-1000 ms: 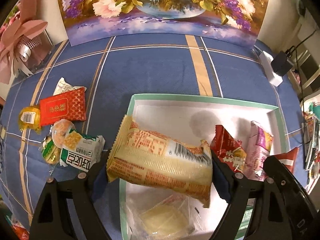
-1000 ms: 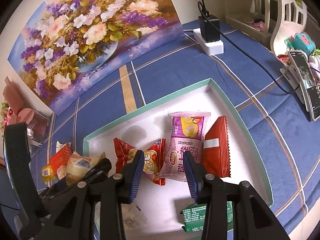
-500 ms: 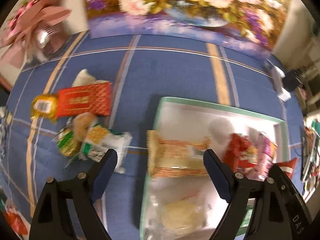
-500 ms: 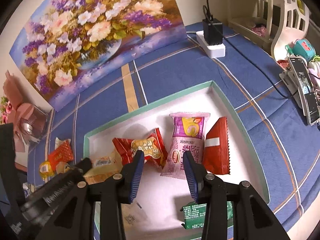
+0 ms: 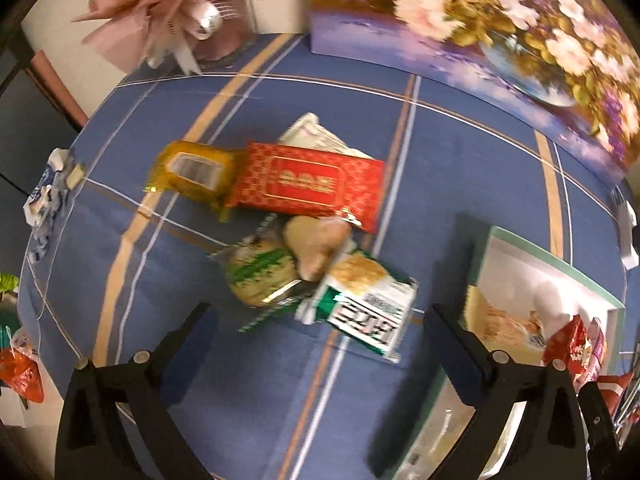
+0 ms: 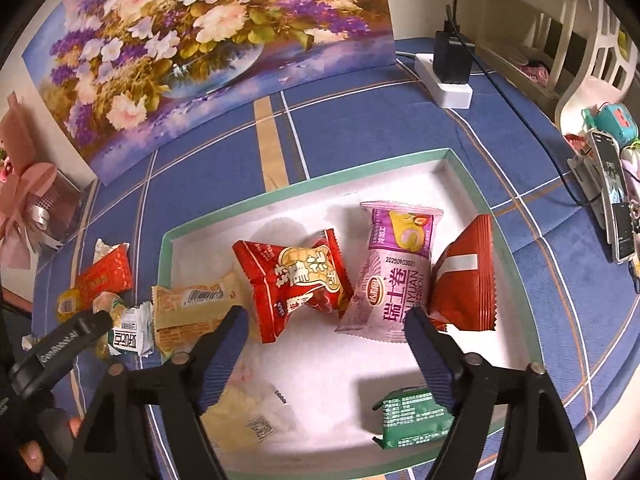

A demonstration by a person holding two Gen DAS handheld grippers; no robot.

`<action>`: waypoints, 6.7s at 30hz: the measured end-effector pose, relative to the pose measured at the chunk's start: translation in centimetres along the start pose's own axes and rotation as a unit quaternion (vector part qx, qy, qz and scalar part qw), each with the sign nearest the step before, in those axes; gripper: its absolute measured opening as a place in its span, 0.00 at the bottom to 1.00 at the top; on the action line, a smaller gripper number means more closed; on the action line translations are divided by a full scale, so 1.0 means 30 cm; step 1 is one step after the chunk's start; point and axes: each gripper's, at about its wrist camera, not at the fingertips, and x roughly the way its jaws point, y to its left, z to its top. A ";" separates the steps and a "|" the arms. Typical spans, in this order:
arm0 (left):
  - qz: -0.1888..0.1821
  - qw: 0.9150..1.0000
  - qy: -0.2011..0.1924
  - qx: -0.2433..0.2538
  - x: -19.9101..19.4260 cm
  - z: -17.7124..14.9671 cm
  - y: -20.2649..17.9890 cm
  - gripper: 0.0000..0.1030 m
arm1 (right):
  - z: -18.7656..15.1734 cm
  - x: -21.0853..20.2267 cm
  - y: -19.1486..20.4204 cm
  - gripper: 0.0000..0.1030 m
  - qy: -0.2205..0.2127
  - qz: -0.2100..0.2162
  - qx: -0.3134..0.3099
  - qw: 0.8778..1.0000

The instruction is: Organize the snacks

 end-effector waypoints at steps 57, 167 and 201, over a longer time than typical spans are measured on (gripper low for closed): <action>-0.051 0.990 0.043 -0.128 0.206 0.135 0.443 0.99 | -0.105 0.111 0.654 0.98 0.013 0.108 -0.143 0.984; -0.051 0.995 0.054 -0.058 0.229 0.127 0.326 0.50 | -0.179 0.161 0.768 0.65 0.008 0.042 -0.244 0.969; -0.125 0.986 -0.025 0.106 -0.210 -0.076 -0.093 0.50 | -0.095 -0.181 0.146 0.65 -0.029 -0.024 -0.056 0.998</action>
